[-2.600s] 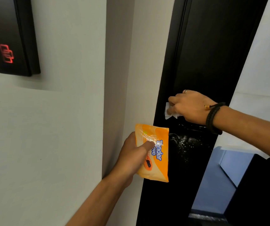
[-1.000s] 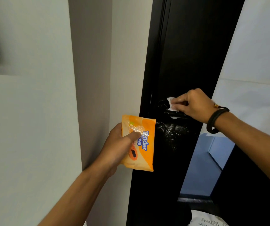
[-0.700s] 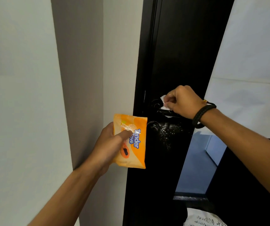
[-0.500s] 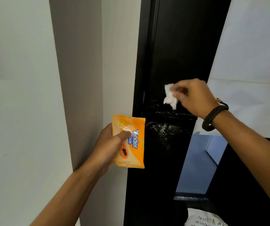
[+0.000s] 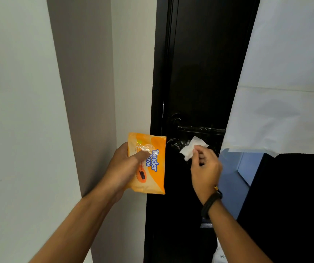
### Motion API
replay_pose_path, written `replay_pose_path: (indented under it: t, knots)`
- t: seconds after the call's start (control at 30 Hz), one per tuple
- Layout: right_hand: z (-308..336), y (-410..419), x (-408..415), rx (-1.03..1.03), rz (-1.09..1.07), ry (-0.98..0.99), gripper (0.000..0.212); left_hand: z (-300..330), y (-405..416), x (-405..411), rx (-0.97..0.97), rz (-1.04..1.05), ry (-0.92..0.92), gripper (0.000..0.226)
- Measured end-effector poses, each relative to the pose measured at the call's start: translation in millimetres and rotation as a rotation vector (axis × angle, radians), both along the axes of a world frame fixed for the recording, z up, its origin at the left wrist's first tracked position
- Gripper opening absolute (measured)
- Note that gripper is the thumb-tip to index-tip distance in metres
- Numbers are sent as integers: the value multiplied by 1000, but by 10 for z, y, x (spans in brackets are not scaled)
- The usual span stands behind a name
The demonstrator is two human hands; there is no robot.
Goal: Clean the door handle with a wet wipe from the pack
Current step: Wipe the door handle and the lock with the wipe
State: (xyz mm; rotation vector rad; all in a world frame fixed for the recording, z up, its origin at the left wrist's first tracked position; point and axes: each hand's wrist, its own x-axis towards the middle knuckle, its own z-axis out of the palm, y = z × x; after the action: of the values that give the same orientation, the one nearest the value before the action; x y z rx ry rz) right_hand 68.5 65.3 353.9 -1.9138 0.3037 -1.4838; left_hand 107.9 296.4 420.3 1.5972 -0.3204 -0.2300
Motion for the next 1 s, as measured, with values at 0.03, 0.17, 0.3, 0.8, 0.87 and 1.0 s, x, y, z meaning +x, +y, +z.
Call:
replay_pose_path:
  t: [0.03, 0.17, 0.3, 0.8, 0.87, 1.0]
  knots:
    - [-3, -15, 111, 5, 5, 18, 15, -1, 1, 1, 3, -2, 2, 25]
    - [110, -67, 362, -111, 31, 79, 13, -16, 0, 20, 6, -17, 6, 25]
    - [133, -296, 286, -322, 37, 170, 19, -35, -7, 43, 14, -36, -4, 24]
    - [205, -568, 150, -162, -79, 88, 9, -77, -22, 53, 17, 12, -14, 19]
    - [202, -629, 67, -58, -115, 9, 7, -74, -28, 47, 21, 9, -10, 19]
    - [388, -614, 87, -79, -82, -51, 12, -65, -42, 39, 18, 3, -14, 17]
